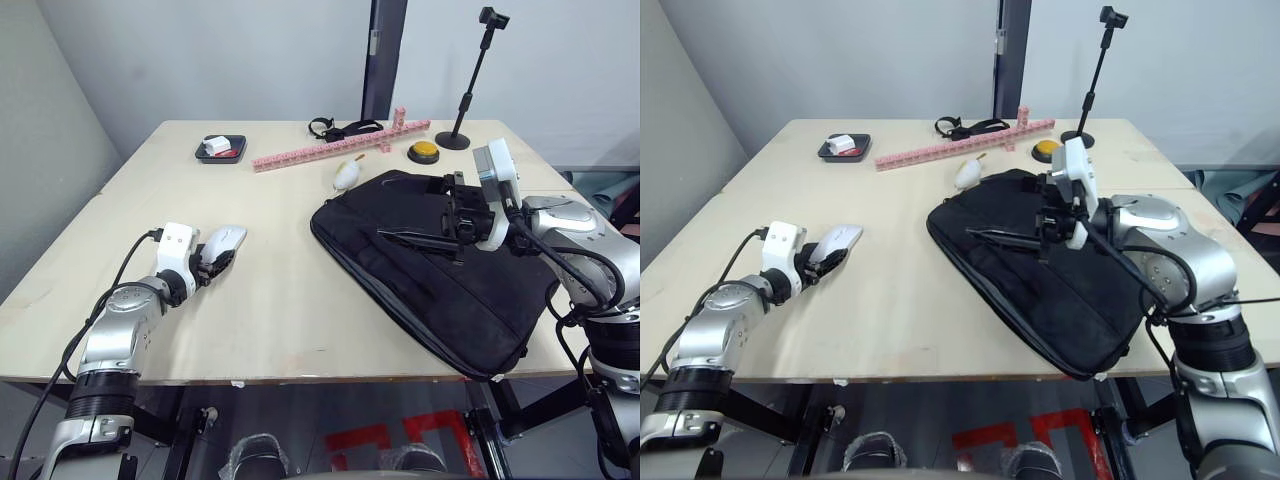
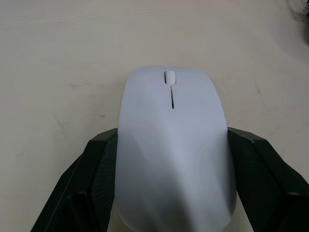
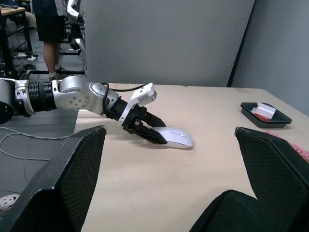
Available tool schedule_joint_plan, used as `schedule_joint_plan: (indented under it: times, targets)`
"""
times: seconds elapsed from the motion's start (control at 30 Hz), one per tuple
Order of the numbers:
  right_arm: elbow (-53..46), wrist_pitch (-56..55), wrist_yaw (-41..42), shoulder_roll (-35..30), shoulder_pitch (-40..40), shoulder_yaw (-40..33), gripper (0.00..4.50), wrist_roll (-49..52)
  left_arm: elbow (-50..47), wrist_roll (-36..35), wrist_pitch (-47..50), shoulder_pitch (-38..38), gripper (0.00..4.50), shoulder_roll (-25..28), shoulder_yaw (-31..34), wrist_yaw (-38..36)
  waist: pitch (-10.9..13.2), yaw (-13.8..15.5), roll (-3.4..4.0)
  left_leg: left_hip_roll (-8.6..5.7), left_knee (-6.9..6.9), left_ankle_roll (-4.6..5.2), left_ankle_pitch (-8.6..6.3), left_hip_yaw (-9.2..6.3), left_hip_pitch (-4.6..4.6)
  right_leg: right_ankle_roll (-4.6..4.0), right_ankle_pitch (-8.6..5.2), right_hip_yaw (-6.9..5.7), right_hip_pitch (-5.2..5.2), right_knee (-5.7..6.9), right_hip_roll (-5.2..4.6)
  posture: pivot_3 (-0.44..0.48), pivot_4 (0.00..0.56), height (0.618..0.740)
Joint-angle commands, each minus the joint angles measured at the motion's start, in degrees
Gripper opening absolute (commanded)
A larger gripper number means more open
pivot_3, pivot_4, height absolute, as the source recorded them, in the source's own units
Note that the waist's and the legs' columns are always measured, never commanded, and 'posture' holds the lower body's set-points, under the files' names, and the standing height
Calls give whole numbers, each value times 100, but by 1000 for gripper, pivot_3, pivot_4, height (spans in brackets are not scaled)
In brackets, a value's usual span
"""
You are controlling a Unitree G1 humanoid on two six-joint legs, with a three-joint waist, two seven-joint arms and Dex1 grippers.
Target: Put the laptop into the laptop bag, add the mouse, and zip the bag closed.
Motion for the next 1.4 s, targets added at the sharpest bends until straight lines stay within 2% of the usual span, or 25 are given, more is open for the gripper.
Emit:
schedule_joint_plan:
  times: [0.03,0.17,0.33,0.5,0.63,0.9,1.0,1.13,1.37,1.4]
  targets:
    - [-114,8,-95,-87,69,-108,4500,-20,-720,-503,151,-5,2821,316,394,-411,0,-1,0,0,0,-1,0,0,-1,0,0,0,-1,0,0,0,150,740]
    - [-96,-17,-288,-140,192,380,4500,-607,-1354,-891,469,200,2821,1053,399,-1347,1,-15,0,0,-9,-5,0,2,0,0,0,-1,-4,-5,0,0,150,740]
    - [-193,-2,-729,-28,271,1101,4500,-1402,-1805,-1277,832,224,2821,1581,410,-1893,5,-14,8,0,-16,-41,-21,6,5,2,-2,0,-5,-6,0,0,150,740]
    - [-137,-333,-899,-112,536,1866,4500,-2407,-2102,-1467,1071,233,2821,1760,314,-2129,5,-3,8,0,-19,-63,-14,5,1,3,-2,0,-6,-12,0,0,150,740]
    - [31,-592,-1162,-187,665,2436,4500,-3403,-2340,-1317,859,419,2821,1780,59,-2354,5,-27,8,0,-22,-67,-13,6,0,8,-3,0,-7,-13,0,0,150,740]
    - [-23,-242,-1369,55,771,2583,4500,-3862,-2927,-1440,1045,620,2821,1975,-138,-2641,5,-84,9,1,-23,-67,-15,5,3,33,-4,1,-7,-9,1,0,150,740]
    - [-24,-98,-1378,140,790,2521,3715,-3855,-2952,-1394,1041,620,2821,1977,-179,-2644,5,-87,9,1,-22,-67,-15,5,4,33,-4,1,-7,-9,0,0,150,740]
    - [-20,10,-1334,204,774,2443,2453,-3810,-2948,-1341,1009,625,2821,1928,-209,-2600,6,-103,9,1,-22,-67,-15,5,5,33,-4,2,-7,-8,0,0,150,740]
    - [-13,182,-1303,253,758,2338,8,-3732,-2913,-1545,1150,596,2821,1724,-124,-2412,5,-111,9,1,-22,-67,-15,6,6,33,-3,2,-6,-7,0,0,150,740]
    - [-20,205,-1302,260,761,2329,8,-3726,-2937,-1557,1164,608,2821,1713,-124,-2403,5,-111,9,1,-22,-67,-14,5,6,33,-3,2,-5,-6,1,0,150,740]
